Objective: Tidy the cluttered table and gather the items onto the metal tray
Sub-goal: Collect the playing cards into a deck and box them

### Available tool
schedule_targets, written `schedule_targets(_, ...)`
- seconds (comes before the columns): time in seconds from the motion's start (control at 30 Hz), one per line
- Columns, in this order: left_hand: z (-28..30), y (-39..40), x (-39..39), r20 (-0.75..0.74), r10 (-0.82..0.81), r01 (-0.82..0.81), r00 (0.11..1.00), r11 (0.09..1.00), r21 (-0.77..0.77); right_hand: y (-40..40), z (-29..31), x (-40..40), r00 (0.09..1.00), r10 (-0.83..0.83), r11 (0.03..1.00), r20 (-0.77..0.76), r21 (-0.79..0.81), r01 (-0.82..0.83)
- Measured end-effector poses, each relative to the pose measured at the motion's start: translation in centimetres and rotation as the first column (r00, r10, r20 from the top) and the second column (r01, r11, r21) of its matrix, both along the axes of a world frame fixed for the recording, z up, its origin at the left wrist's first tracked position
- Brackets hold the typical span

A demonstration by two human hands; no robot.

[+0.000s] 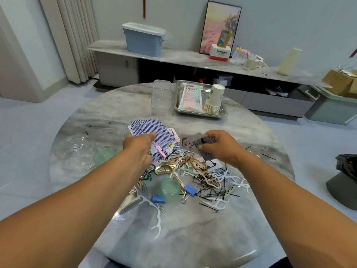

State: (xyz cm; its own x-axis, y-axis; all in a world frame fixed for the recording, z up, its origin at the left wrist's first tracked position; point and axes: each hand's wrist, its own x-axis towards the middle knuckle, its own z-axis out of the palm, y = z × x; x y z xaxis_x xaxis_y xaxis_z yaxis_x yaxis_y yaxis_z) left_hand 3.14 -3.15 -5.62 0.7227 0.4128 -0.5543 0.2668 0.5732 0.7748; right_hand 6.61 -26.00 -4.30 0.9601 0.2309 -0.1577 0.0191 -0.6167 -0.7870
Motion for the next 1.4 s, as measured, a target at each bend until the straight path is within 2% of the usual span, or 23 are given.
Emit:
schedule_targets(0.07,-0.2,-0.5,-0.2,0.002,-0.032,0.032,0.999,0.999,-0.018,0.2,0.2,0.0,0.990,-0.069,0.972,-0.122,0.217,0.094)
schedule_targets(0.13,-0.4,-1.4,-0.6,-0.006,-0.095,0.095,0.995,0.994,-0.051,0.7,0.3,0.0,0.969,-0.064,0.922,-0.239,0.357,0.149)
schedule_targets(0.2,-0.5,-2.3,-1.0,0.011,-0.163,0.163,0.987,0.981,-0.108,1.3,0.2,-0.1,0.948,-0.025,0.890,-0.317,0.424,0.166)
schedule_targets(0.3,-0.6,-3.3,-1.3,0.043,-0.230,0.234,0.972,0.958,-0.168,2.4,-0.3,-0.4,0.933,-0.013,0.888,-0.361,0.424,0.176)
schedule_targets(0.4,-0.8,-3.6,-1.3,0.049,-0.223,0.228,0.974,0.945,-0.234,3.5,-0.8,-0.6,0.943,-0.047,0.914,-0.330,0.367,0.174)
schedule_targets(0.53,-1.2,-3.8,-1.4,0.076,-0.227,0.239,0.971,0.938,-0.252,5.2,-1.4,-1.4,0.970,-0.019,0.957,-0.243,0.276,0.088)
schedule_targets(0.63,-1.2,-4.1,-1.6,0.055,-0.239,0.245,0.970,0.949,-0.198,6.0,-1.7,-1.7,0.991,0.019,0.981,-0.134,0.195,0.008)
schedule_targets(0.73,-1.1,-3.7,-1.2,0.068,-0.148,0.155,0.987,0.982,-0.107,5.4,-1.6,-1.4,0.995,0.062,0.991,-0.073,0.122,-0.053)
schedule_targets(0.83,-0.7,-2.5,-1.1,0.086,-0.058,0.057,0.995,0.998,0.021,3.2,-1.7,-0.8,0.999,0.045,0.991,-0.026,-0.126,-0.048)
schedule_targets(0.93,-0.2,-2.0,-1.3,0.142,-0.021,0.010,0.990,0.997,0.080,1.0,-2.1,-0.1,0.997,-0.020,0.921,0.074,-0.386,0.047)
schedule_targets(1.03,0.1,-2.2,-1.6,0.158,-0.036,0.021,0.987,0.995,0.095,-0.5,-2.4,0.4,0.998,0.016,0.838,-0.061,-0.544,-0.047)
schedule_targets(1.13,0.2,-2.2,-1.5,0.158,-0.024,0.015,0.987,0.998,0.061,-1.2,-2.3,0.5,0.978,0.037,0.838,-0.207,-0.527,-0.144)
schedule_targets(1.3,0.7,-1.3,-1.1,0.131,0.016,-0.013,0.991,1.000,-0.023,-1.5,-2.2,1.6,0.943,0.136,0.817,-0.302,-0.504,-0.279)
schedule_targets(1.4,0.9,-1.0,-1.0,0.119,0.015,-0.011,0.993,0.999,-0.036,-1.8,-2.4,1.8,0.935,0.117,0.806,-0.336,-0.518,-0.287)
